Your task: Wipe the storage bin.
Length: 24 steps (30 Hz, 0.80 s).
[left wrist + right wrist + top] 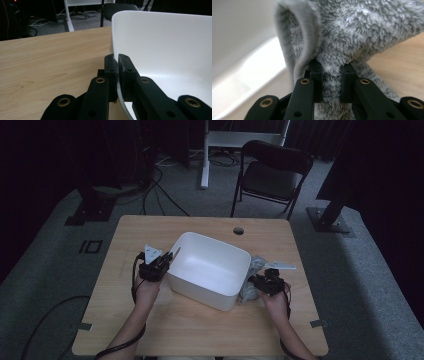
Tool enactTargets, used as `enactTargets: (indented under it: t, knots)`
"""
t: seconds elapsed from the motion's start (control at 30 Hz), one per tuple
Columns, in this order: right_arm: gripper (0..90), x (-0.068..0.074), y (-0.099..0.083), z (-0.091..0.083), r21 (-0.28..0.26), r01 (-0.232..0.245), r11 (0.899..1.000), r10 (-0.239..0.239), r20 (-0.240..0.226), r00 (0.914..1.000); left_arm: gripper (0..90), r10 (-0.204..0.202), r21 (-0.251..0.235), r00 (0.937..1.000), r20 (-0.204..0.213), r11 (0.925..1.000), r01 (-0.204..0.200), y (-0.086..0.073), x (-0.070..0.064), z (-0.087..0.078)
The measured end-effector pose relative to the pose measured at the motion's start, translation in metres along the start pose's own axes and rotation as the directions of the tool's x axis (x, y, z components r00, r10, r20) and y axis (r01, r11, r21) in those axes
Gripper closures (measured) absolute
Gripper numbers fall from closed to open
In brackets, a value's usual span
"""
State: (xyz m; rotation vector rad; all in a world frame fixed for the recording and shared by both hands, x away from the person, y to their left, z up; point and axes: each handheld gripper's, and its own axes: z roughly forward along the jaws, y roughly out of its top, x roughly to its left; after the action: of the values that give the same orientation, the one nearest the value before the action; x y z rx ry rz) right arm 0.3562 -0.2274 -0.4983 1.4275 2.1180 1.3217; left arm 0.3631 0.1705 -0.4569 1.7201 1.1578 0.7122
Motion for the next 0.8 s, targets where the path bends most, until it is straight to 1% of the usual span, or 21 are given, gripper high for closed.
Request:
enactTargets:
  t: [0.1,0.13,0.17,0.23,0.3,0.33,0.37,0.4,0.43,0.5,0.57,0.63,0.67,0.7,0.73,0.8]
  knots:
    - [77.0,0.01,0.005,-0.021,-0.052,0.026,0.998,-0.027,-0.016,0.9995,86.3,0.001,-0.002,1.0,-0.005,1.0,-0.001,0.0,0.0,0.0]
    - [77.0,0.014,0.007,-0.03,-0.079,0.032,0.996,-0.035,-0.03,0.9989,86.3,0.0,-0.001,1.0,-0.007,1.0,0.0,0.0,-0.001,0.0]
    - [77.0,0.016,0.007,-0.035,-0.09,0.033,0.995,-0.036,-0.038,0.9986,86.4,-0.001,-0.003,1.0,-0.008,1.0,0.001,0.0,-0.001,0.0]
    - [76.9,0.023,0.008,-0.046,-0.128,0.042,0.991,-0.05,-0.059,0.997,86.5,0.0,-0.004,1.0,-0.009,1.0,0.0,0.0,-0.001,0.0]
    - [76.7,0.032,0.007,-0.052,-0.152,0.072,0.986,-0.083,-0.066,0.9944,86.6,0.004,-0.001,1.0,-0.006,1.0,-0.004,0.0,-0.001,0.0]
    - [76.5,0.037,0.006,-0.051,-0.151,0.099,0.984,-0.109,-0.061,0.9921,86.7,0.003,0.001,1.0,-0.001,1.0,-0.003,0.001,-0.001,0.001]
    - [76.4,0.041,0.005,-0.048,-0.138,0.135,0.981,-0.143,-0.049,0.9885,86.9,0.007,0.002,1.0,0.006,1.0,-0.007,0.001,0.0,0.001]
    - [76.6,0.045,0.003,-0.044,-0.126,0.159,0.979,-0.164,-0.03,0.9861,86.9,0.006,0.002,0.9999,0.008,1.0,-0.007,0.001,0.0,0.001]
    - [76.7,0.045,0.003,-0.042,-0.124,0.156,0.98,-0.161,-0.031,0.9865,87.0,0.013,0.004,0.9999,0.007,0.9999,-0.013,0.001,0.0,0.001]
    - [76.9,0.045,0.004,-0.039,-0.115,0.16,0.98,-0.162,-0.013,0.9866,87.0,0.016,0.004,0.9998,0.006,0.9999,-0.016,0.001,-0.001,0.001]
    - [77.1,0.043,0.002,-0.034,-0.098,0.139,0.985,-0.141,-0.014,0.9899,86.9,0.017,0.004,0.9998,0.005,0.9998,-0.017,0.001,-0.001,0.001]
    - [77.2,0.04,-0.003,-0.027,-0.074,0.132,0.989,-0.133,-0.009,0.9911,86.7,0.017,0.002,0.9998,0.011,0.9999,-0.017,0.001,-0.001,0.001]
    - [77.3,0.039,-0.005,-0.025,-0.073,0.117,0.99,-0.118,-0.014,0.9929,86.7,0.018,0.002,0.9998,0.01,0.9998,-0.018,0.001,-0.001,0.001]
    - [77.2,0.037,-0.006,-0.023,-0.06,0.11,0.992,-0.112,-0.018,0.9936,86.7,0.015,0.001,0.9998,0.011,0.9999,-0.015,0.001,-0.001,0.001]
    - [77.2,0.037,-0.007,-0.02,-0.047,0.121,0.992,-0.122,-0.014,0.9924,86.7,0.014,0.001,0.9998,0.011,0.9999,-0.014,0.001,-0.001,0.001]
    - [77.2,0.038,-0.008,-0.016,-0.041,0.12,0.992,-0.12,-0.002,0.9928,86.6,0.016,0.0,0.9998,0.008,0.9999,-0.016,0.001,-0.001,0.001]
